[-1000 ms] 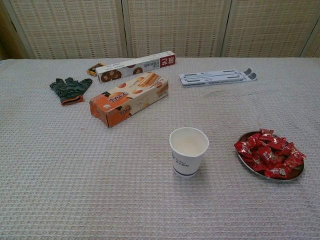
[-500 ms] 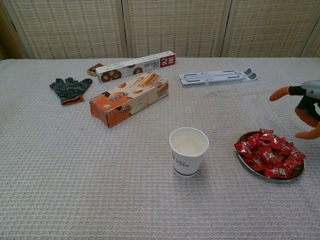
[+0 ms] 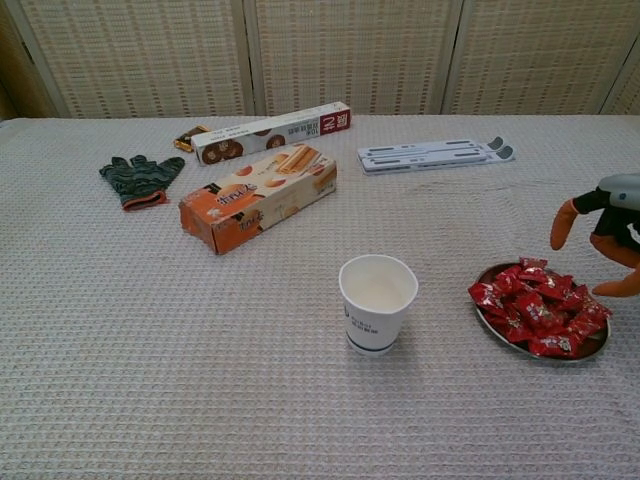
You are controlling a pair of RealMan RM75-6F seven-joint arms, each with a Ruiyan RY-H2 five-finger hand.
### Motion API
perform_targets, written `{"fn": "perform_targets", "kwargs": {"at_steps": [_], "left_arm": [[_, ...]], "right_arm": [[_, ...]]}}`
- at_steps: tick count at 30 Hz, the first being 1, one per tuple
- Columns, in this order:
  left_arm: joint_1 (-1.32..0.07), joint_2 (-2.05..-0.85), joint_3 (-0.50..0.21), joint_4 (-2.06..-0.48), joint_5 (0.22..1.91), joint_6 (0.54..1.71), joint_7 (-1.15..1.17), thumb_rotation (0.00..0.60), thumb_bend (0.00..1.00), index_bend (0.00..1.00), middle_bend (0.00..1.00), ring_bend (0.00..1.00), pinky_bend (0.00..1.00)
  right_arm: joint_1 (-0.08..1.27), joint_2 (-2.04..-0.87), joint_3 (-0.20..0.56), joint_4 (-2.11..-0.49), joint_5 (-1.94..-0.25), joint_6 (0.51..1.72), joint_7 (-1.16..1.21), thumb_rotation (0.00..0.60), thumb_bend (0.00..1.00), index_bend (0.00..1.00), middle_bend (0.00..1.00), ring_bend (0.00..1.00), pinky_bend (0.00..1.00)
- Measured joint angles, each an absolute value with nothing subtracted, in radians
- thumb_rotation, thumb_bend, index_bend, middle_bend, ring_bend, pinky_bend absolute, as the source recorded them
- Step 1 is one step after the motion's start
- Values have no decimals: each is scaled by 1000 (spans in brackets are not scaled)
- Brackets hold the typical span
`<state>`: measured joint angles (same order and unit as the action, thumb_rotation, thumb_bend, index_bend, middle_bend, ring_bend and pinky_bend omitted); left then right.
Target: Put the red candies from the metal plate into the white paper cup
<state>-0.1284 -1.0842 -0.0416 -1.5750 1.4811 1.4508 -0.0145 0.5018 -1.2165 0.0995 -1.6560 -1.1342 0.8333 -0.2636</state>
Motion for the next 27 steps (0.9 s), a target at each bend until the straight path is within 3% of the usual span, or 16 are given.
{"fn": "perform_targets", "kwargs": {"at_steps": [18, 22, 27], "left_arm": [[-115, -1075, -47, -1582, 1497, 1482, -40, 600, 620, 263, 124, 81, 302], [-114, -1075, -47, -1583, 1500, 1483, -41, 600, 621, 264, 124, 81, 302], [-114, -1075, -47, -1582, 1501, 1483, -43, 600, 620, 265, 125, 81, 301]], "right_arm": [[558, -1350, 51, -1500, -1095, 785, -294, 600, 123, 376, 804, 683, 858], [561, -1361, 43, -1484, -1105, 783, -282, 600, 147, 426, 805, 687, 864], [558, -1372, 38, -1468, -1108, 795, -271, 600, 199, 562, 820, 701, 882]]}}
